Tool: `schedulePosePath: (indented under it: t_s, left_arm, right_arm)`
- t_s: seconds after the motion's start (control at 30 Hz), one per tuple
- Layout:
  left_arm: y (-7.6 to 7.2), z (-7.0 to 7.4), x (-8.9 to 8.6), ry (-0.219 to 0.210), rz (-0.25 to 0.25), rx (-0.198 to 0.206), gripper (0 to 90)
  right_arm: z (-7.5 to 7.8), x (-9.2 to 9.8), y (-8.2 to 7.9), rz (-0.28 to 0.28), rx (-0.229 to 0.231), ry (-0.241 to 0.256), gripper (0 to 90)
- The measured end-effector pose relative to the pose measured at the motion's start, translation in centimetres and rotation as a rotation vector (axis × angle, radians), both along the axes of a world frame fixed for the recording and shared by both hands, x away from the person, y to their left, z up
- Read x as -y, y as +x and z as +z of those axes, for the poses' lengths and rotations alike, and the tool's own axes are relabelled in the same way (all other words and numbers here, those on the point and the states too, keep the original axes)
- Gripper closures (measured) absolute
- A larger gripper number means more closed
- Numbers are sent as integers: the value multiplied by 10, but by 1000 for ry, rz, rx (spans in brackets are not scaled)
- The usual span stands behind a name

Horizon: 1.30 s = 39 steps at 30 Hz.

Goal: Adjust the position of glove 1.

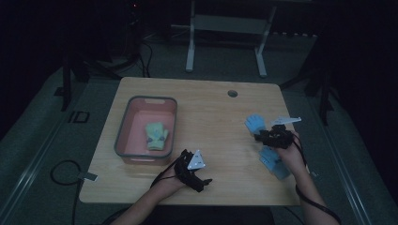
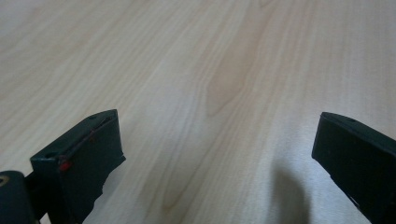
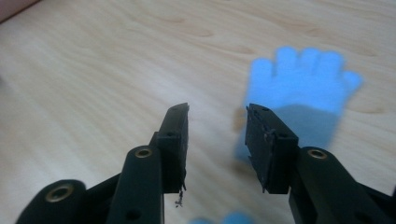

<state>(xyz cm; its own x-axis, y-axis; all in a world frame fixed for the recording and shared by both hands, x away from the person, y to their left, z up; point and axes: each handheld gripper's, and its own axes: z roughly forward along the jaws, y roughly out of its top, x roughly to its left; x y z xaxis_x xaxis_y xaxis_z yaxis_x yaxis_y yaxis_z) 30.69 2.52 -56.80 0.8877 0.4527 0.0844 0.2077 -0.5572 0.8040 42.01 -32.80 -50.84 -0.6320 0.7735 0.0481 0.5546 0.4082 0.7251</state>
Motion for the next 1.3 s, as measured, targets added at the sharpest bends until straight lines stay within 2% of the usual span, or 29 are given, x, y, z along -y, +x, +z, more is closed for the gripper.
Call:
schedulePosePath:
  t_s: [0.2, 0.33, 0.5, 0.57, 0.83, 1.03, 1.13, 1.2, 1.3]
  left_arm:
    - [0, 1, -4, -35, 10, -1, 21]
    - [0, 1, -8, -61, -8, 3, 21]
    - [1, 1, -12, -85, -6, 6, 21]
    - [2, 2, -13, -92, -3, 4, 21]
    - [1, 1, -13, -86, -10, 6, 21]
    - [2, 0, -14, -95, -14, 4, 21]
    - [1, 1, -14, -97, -19, 3, 21]
    - [1, 1, -14, -100, -24, 0, 20]
    - [1, 1, -14, -99, -29, 0, 21]
  right_arm:
    - [-4, 10, 22, -27, -8, -3, 636]
    - [-8, 13, 38, -46, -22, -25, 652]
    - [-13, 17, 55, -74, -32, -29, 651]
    - [-14, 17, 61, -76, -27, -45, 627]
    - [-24, 12, 74, -91, -29, -78, 558]
    - [-33, 10, 75, -79, -28, -91, 539]
    - [-36, 6, 72, -75, 10, -144, 632]
    - [-35, 6, 73, -86, 0, -142, 744]
    - [-34, 5, 73, -126, -28, -125, 808]
